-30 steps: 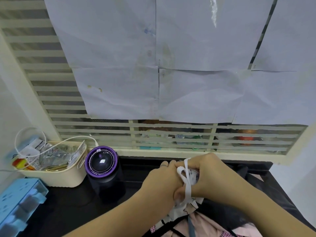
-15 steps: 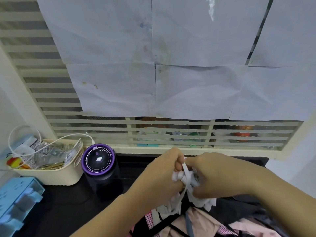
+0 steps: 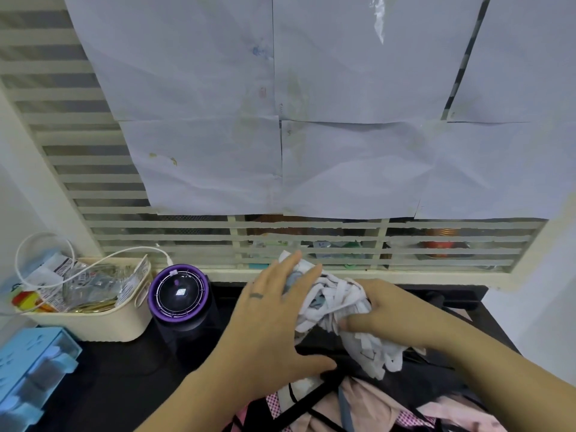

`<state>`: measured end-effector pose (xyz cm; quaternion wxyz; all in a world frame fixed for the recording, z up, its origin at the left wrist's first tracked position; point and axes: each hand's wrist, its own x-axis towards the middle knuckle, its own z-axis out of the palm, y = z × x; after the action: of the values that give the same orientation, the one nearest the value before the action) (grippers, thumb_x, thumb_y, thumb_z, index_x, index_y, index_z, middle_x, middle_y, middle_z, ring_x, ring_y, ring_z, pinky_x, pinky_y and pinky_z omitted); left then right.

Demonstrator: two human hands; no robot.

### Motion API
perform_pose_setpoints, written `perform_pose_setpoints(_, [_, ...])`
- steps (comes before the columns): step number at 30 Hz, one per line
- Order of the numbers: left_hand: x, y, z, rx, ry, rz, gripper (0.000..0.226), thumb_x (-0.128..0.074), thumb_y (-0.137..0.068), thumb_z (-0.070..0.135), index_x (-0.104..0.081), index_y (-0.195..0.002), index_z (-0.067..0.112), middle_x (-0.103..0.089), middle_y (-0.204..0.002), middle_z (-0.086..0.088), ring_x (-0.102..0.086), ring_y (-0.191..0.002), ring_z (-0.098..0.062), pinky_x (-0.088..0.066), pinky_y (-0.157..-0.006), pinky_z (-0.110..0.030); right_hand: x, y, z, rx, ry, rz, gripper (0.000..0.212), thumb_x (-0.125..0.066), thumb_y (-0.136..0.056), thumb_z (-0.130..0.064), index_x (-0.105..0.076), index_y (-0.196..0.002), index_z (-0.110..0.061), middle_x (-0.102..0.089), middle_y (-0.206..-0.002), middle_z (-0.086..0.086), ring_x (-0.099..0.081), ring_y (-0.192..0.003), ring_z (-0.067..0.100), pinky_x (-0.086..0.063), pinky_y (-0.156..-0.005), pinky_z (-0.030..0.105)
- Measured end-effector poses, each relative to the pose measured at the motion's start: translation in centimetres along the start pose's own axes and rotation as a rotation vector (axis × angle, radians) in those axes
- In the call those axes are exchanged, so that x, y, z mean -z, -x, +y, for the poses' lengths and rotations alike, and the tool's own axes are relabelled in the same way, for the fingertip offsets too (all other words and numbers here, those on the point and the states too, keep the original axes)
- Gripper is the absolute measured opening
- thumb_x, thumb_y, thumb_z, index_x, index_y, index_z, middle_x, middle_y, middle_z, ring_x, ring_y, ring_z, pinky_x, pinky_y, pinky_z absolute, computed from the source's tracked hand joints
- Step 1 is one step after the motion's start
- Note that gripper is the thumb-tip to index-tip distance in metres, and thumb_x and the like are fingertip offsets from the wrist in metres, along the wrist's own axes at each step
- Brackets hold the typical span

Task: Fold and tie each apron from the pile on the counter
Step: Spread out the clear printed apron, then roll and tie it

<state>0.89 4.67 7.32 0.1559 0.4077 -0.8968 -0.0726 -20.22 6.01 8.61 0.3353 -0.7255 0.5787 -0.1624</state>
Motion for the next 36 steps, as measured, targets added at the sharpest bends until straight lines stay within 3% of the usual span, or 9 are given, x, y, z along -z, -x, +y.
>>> perform_pose_setpoints(2, [-0.2,-0.1,0.1,0.067,0.203,0.034,0.105,-0.067,-0.071,0.065,0.023,-0.125,0.069,0.018,-0.145,0.037,-0.008,-0.135,0.011,-0.024,-0.107,-0.011,0.4,0.2,-0.2,0.030,-0.059,-0.067,0.023,-0.067,-0.084,-0.018,-0.067,-0.103,-0.031,-0.070,-0.100,-0.012,-0.066,-0.089,0.005,-0.052,-0.083,0.025])
perform_pose_setpoints(4, [0.5,-0.7,-0.6,0.196,0.569,0.123,0.110,-0.079,-0.070,0.047,0.013,-0.125,0.071,-0.014,-0.141,0.044,-0.032,-0.119,0.025,-0.031,-0.088,0.004,1.0,0.5,-0.5,0.057,-0.091,-0.114,0.027,-0.067,-0.085,-0.015,-0.066,-0.104,-0.034,-0.069,-0.101,-0.020,-0.065,-0.091,0.000,-0.049,-0.083,0.021])
perform_pose_setpoints(8, [2.2,-1.4,-2.1,0.202,0.869,-0.021,0.053,-0.077,-0.079,0.016,-0.054,-0.124,0.030,-0.069,-0.108,0.016,-0.065,-0.102,-0.003,-0.048,-0.080,-0.010,2.3,0.9,-0.8,0.099,-0.046,-0.158,0.028,-0.070,-0.084,-0.017,-0.065,-0.104,-0.036,-0.070,-0.103,-0.014,-0.066,-0.094,0.007,-0.051,-0.089,0.031])
perform_pose_setpoints(14, [4.2,-1.4,-2.0,0.101,1.057,-0.250,0.018,-0.065,-0.088,0.014,-0.072,-0.104,0.018,-0.073,-0.106,-0.001,-0.067,-0.102,-0.016,-0.054,-0.086,-0.026,4.8,1.4,-0.3,0.080,-0.243,-0.374,0.057,-0.074,-0.078,-0.014,-0.053,-0.130,-0.026,-0.065,-0.123,-0.008,-0.060,-0.115,0.014,-0.046,-0.099,0.032])
perform_pose_setpoints(21, [6.2,-1.9,-1.2,-0.137,0.591,-0.456,0.047,-0.062,-0.081,0.003,-0.068,-0.090,0.049,-0.068,-0.105,0.019,-0.064,-0.101,-0.006,-0.050,-0.094,-0.035,4.7,0.7,0.0,0.112,-0.635,-0.538,0.069,-0.064,-0.076,-0.006,-0.039,-0.139,-0.016,-0.047,-0.144,0.009,-0.044,-0.134,0.025,-0.039,-0.108,0.037])
perform_pose_setpoints(26, [4.2,-1.6,-1.0,-0.227,0.188,-0.179,0.058,-0.054,-0.076,-0.009,-0.067,-0.099,0.044,-0.057,-0.097,0.029,-0.048,-0.097,0.003,-0.042,-0.085,-0.017,3.8,0.0,-0.4,0.008,-0.986,-0.151,0.044,-0.084,-0.063,-0.024,-0.073,-0.102,-0.006,-0.072,-0.094,0.010,-0.067,-0.100,0.022,-0.053,-0.088,0.026])
perform_pose_setpoints(28, [2.4,-1.4,-1.3,-0.337,0.081,-0.075,0.060,-0.053,-0.064,-0.011,-0.065,-0.096,0.038,-0.057,-0.097,0.024,-0.044,-0.094,0.000,-0.040,-0.078,-0.014,3.2,-0.3,-1.2,-0.005,-0.945,-0.011,0.011,-0.071,-0.076,-0.019,-0.076,-0.071,-0.011,-0.066,-0.067,0.003,-0.066,-0.082,0.018,-0.053,-0.080,0.024])
perform_pose_setpoints(30, [1.1,-1.4,-1.3,-0.417,-0.024,-0.018,0.057,-0.053,-0.055,-0.008,-0.063,-0.094,0.033,-0.058,-0.096,0.020,-0.043,-0.092,-0.003,-0.037,-0.075,-0.011,2.8,-0.5,-2.0,-0.001,-0.798,0.104,0.040,-0.060,-0.086,-0.015,-0.067,-0.047,-0.017,-0.057,-0.058,0.004,-0.058,-0.069,0.017,-0.051,-0.071,0.022])
perform_pose_setpoints(36, [1.4,-2.2,-2.2,-0.378,-0.182,0.100,0.061,-0.064,-0.070,0.007,-0.048,-0.121,0.036,-0.043,-0.132,0.010,-0.037,-0.121,-0.014,-0.030,-0.104,-0.026,4.8,-0.6,-4.4,0.005,-0.390,0.316,0.033,-0.063,-0.090,-0.027,-0.065,-0.059,-0.015,-0.067,-0.062,-0.004,-0.059,-0.061,0.005,-0.046,-0.077,0.025])
